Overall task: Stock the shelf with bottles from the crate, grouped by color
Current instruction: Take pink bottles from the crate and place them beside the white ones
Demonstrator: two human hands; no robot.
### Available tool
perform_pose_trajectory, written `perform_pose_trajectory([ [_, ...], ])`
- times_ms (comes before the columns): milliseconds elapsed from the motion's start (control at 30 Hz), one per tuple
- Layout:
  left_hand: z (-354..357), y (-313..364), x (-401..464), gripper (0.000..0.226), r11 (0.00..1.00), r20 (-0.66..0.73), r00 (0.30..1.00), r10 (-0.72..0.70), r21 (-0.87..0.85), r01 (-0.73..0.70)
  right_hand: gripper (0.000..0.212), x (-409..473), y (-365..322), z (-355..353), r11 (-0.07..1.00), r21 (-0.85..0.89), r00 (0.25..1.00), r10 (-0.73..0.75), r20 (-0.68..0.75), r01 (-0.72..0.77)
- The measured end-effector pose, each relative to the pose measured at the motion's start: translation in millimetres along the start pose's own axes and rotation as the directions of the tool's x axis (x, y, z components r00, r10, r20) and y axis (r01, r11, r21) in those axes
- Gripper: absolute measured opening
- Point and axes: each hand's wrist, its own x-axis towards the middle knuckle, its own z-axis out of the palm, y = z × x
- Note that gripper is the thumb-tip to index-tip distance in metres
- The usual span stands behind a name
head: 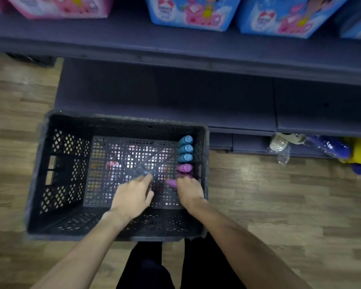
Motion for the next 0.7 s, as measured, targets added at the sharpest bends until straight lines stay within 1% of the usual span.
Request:
perform_pose_trajectory([
  [67,-10,2,-3,0.027,1.000,-0.008,1.000,-0.007,-0.021,0.007,0.030,-13,0,-18,0.997,0.071,0.999,0.042,-0.024,-0.040],
  [167,-31,5,-7,0.023,0.998,-0.034,0.999,-0.018,-0.053,0.016,0.031,-33,2,-52,0.968,0.250,0.987,0.046,-0.155,-0.006],
  [233,-47,9,-7,0.022,0.998,-0.063,0.998,-0.012,-0.062,0.008,0.027,-48,2,-79,0.934,0.353,0.964,0.039,-0.262,0.058],
  [300,-67,15,-5,0.021,0.997,-0.111,0.994,0.011,-0.072,-0.019,0.032,-62,0,-105,0.887,0.439,0.939,0.023,-0.344,0.139],
  [367,-90,23,-2,0.021,0.996,-0.173,0.984,0.050,-0.068,-0.063,0.034,-76,-1,-130,0.847,0.484,0.904,0.007,-0.428,0.222],
  [500,-142,34,8,0.022,0.991,-0.298,0.947,0.122,-0.018,-0.134,0.032,-96,3,-175,0.820,0.455,0.806,-0.014,-0.592,0.348],
  [567,-170,36,15,0.020,0.985,-0.355,0.920,0.166,0.009,-0.174,0.034,-103,3,-197,0.828,0.425,0.766,-0.011,-0.642,0.367],
  [700,-228,49,19,0.019,0.964,-0.450,0.855,0.257,0.054,-0.261,0.049,-118,6,-242,0.874,0.327,0.689,-0.013,-0.725,0.361],
])
